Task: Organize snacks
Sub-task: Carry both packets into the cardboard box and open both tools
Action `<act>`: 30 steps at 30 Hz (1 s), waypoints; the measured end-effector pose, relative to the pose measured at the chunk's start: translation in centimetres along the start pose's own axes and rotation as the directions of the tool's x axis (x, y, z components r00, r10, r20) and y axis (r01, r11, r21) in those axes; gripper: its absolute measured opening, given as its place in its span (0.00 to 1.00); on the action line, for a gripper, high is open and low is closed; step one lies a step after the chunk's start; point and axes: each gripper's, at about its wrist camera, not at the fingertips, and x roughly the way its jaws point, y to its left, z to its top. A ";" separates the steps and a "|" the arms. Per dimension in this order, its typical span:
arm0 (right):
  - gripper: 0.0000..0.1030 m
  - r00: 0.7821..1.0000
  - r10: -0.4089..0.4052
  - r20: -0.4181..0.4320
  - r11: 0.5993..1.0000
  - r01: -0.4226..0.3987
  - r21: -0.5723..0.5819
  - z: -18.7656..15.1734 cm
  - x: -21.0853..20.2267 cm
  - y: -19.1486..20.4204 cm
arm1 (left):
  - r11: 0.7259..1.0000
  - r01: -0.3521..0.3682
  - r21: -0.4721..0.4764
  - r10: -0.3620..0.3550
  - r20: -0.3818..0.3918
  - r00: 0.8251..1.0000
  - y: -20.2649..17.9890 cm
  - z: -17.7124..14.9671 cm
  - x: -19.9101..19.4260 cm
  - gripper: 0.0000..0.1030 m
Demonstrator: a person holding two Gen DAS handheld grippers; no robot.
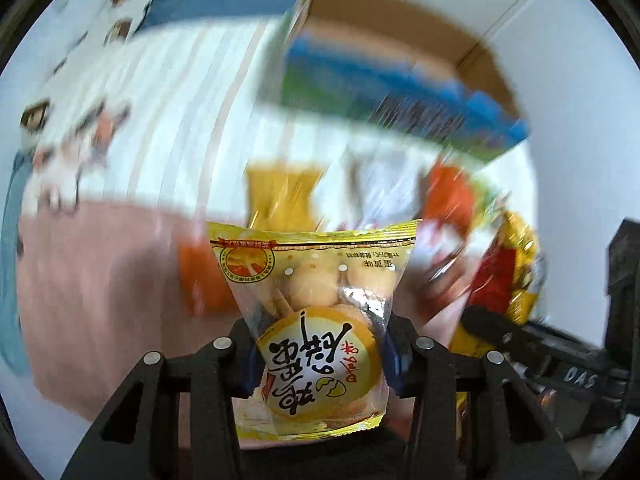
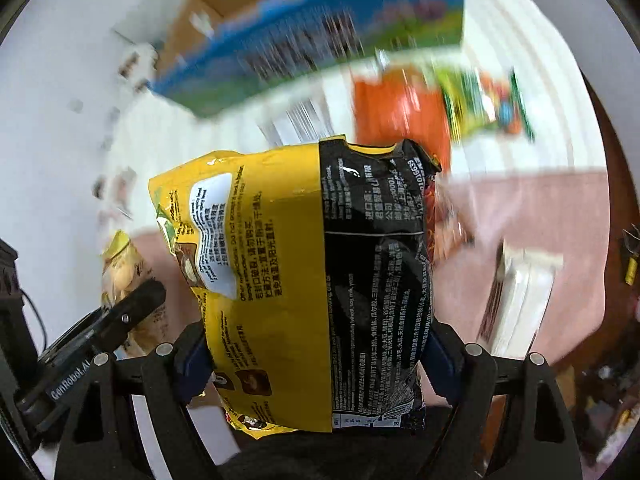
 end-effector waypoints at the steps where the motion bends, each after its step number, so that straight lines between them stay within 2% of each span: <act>1: 0.85 1.000 0.024 0.015 1.000 -0.024 0.001 1.2 -1.5 0.2 | 1.000 0.005 0.008 -0.005 0.025 1.000 -0.7 1.4 -0.9 0.42; 4: 0.85 0.994 0.089 0.057 0.996 -0.089 -0.001 4.0 -4.1 0.8 | 0.999 0.042 0.016 -0.043 0.075 0.996 -2.0 5.4 -1.5 0.42; 6: 0.85 0.991 0.100 0.093 0.995 -0.099 -0.016 7.6 -5.7 1.3 | 0.997 0.060 0.037 -0.064 0.095 0.993 -3.1 8.3 -2.4 0.42; 10: 0.85 0.984 0.090 0.154 0.996 -0.087 -0.029 14.1 -9.2 1.5 | 0.996 0.067 0.051 -0.072 0.102 0.992 -4.7 14.7 -1.1 0.42; 13: 0.85 0.982 0.058 0.180 0.998 -0.053 -0.035 19.1 -9.4 1.5 | 0.996 0.062 0.056 -0.066 0.073 0.995 -5.2 19.4 1.6 0.42; 18: 0.85 0.986 -0.014 0.164 0.999 0.020 -0.032 27.5 -6.9 1.4 | 0.998 0.052 0.030 -0.052 -0.002 0.999 -5.1 26.1 7.4 0.43; 22: 0.85 0.989 -0.078 0.124 0.997 0.081 -0.018 32.3 -4.4 1.2 | 0.999 0.046 0.006 -0.045 -0.091 0.995 -4.3 30.2 11.5 0.43; 25: 0.85 0.989 -0.122 0.083 0.992 0.123 -0.015 35.3 -0.5 0.5 | 0.999 0.039 -0.021 -0.042 -0.148 0.988 -3.4 32.1 15.0 0.43; 30: 0.85 0.990 -0.141 0.024 0.990 0.142 -0.008 38.6 4.5 -0.7 | 0.999 0.021 -0.041 -0.030 -0.216 0.976 -2.5 33.7 18.7 0.43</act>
